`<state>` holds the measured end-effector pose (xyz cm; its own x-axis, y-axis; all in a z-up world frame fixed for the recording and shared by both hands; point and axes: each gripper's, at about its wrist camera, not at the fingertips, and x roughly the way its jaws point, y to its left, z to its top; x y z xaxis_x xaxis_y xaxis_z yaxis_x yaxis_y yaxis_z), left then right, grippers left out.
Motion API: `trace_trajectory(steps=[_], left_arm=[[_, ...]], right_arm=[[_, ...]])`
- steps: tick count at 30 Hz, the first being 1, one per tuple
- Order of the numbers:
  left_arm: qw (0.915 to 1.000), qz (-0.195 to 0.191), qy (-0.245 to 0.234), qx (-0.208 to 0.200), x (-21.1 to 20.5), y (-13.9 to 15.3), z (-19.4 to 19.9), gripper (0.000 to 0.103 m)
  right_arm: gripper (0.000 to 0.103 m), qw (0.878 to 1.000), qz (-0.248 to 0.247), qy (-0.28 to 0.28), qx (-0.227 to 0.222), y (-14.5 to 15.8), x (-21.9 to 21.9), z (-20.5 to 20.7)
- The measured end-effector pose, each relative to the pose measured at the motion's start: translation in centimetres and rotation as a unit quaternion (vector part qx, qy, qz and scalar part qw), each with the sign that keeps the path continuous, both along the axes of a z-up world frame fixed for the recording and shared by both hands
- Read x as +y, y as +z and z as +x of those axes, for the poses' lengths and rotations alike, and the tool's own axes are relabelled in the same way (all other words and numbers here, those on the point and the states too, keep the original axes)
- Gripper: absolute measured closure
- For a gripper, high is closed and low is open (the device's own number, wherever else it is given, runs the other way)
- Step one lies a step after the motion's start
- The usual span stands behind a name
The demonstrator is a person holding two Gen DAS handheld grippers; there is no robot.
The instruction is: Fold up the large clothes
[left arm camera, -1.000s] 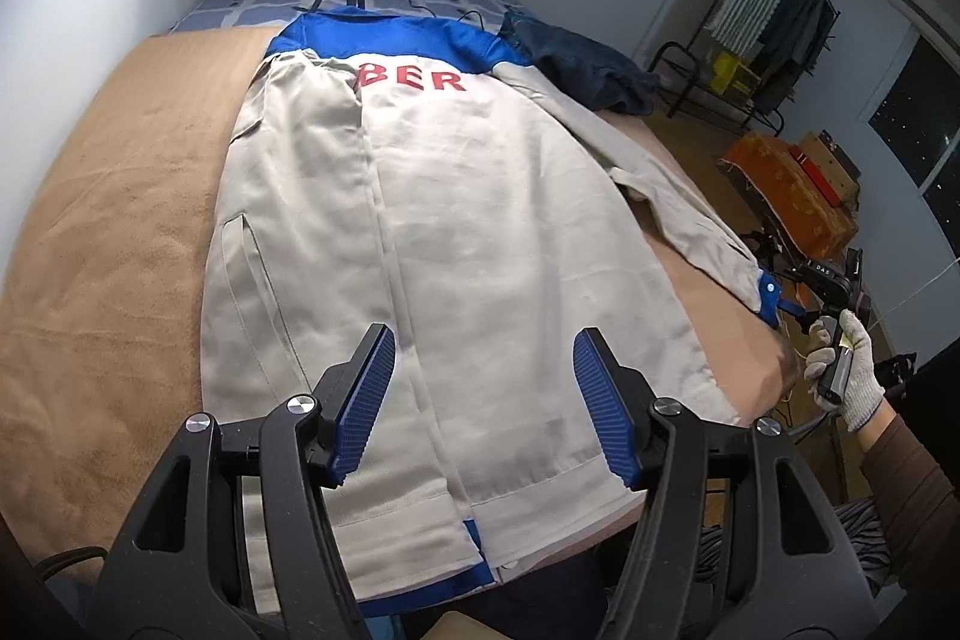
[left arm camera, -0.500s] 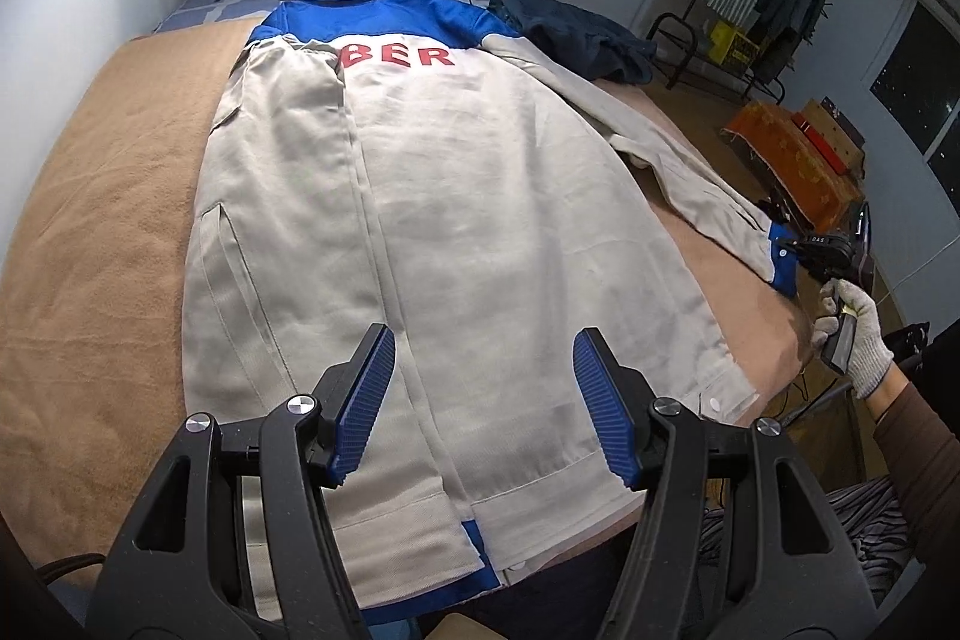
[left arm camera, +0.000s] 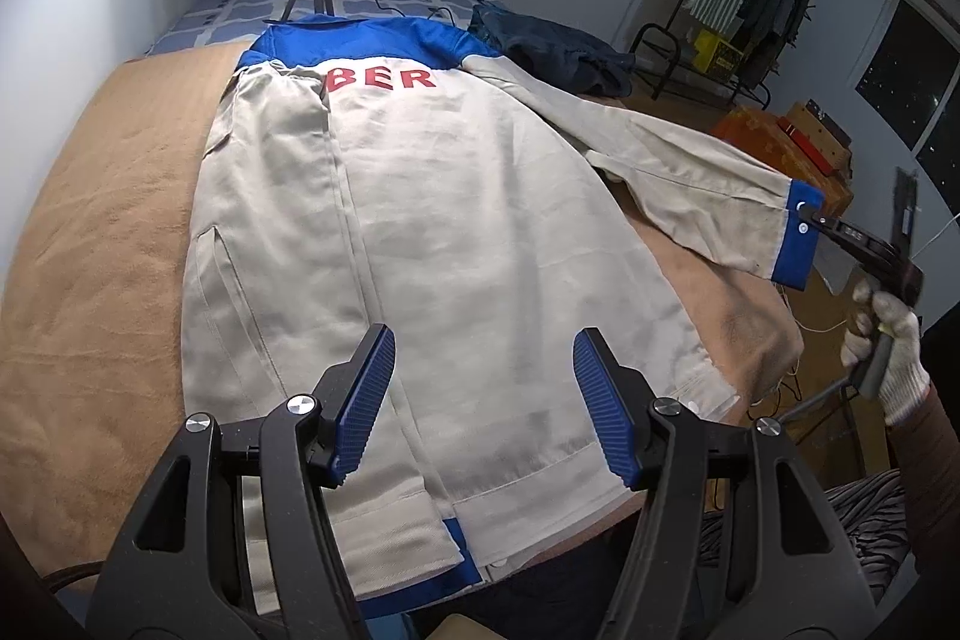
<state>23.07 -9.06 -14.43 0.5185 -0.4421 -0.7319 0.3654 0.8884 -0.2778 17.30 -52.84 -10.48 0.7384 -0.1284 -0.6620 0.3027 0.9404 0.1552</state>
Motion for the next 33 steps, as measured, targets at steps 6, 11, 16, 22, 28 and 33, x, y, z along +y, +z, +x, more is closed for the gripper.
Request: trace_trajectory(steps=[6,11,16,22,28,33], left_arm=[[0.9999,0.000,0.015,-0.001,1.0,-0.1,-0.1,0.039],[0.9991,-0.011,0.038,0.016,2.1,-1.0,0.5,0.039],[0.9978,-0.025,0.052,0.033,2.7,-2.1,0.8,0.039],[0.9957,-0.036,0.050,0.069,2.1,-4.4,1.0,0.039],[0.9912,-0.064,0.029,0.112,-0.2,-6.5,1.2,0.039],[0.9885,-0.070,0.002,0.134,-2.8,-7.7,1.2,0.039]], right_arm=[[0.100,0.992,-0.026,0.119,-0.021,1.8,9.0,-2.0],[0.100,0.973,-0.043,0.227,-0.004,-0.2,17.0,-2.7],[0.100,0.937,-0.070,0.337,0.056,-5.3,24.7,-3.2],[0.100,0.891,-0.095,0.429,0.115,-10.6,28.1,-5.3],[0.091,0.887,-0.036,0.448,0.106,-9.2,25.9,-5.9],[0.043,0.881,0.003,0.468,0.071,-6.1,24.3,-7.0]])
